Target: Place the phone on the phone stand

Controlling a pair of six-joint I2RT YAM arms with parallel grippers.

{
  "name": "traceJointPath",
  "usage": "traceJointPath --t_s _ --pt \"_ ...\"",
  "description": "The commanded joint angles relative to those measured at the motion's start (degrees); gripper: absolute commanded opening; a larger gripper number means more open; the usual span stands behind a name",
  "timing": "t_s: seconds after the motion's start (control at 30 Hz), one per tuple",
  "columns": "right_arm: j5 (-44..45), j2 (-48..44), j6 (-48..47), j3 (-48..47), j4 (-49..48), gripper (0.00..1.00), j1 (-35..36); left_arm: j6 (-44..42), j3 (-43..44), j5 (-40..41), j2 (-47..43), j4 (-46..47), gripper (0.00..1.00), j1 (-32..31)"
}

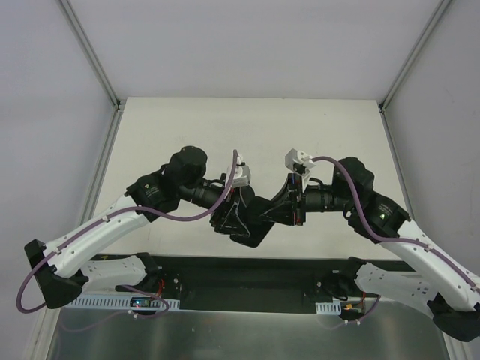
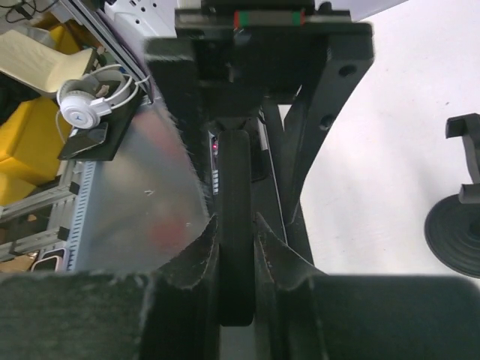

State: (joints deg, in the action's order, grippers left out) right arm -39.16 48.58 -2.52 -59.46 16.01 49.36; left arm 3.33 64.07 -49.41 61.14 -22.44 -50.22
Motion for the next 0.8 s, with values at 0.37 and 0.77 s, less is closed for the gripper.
traceJointPath --t_s 0.37,0.77 --pt "2.1 -0.1 6.3 3.4 -10.4 0.78 -0.1 -1.8 4.7 16.6 -1.9 1.4 0.00 0.0" --pt "11.4 -5.2 10.3 19.4 -33.1 0.61 7.4 13.9 -2.8 11.4 -6.2 20.9 0.00 0.3"
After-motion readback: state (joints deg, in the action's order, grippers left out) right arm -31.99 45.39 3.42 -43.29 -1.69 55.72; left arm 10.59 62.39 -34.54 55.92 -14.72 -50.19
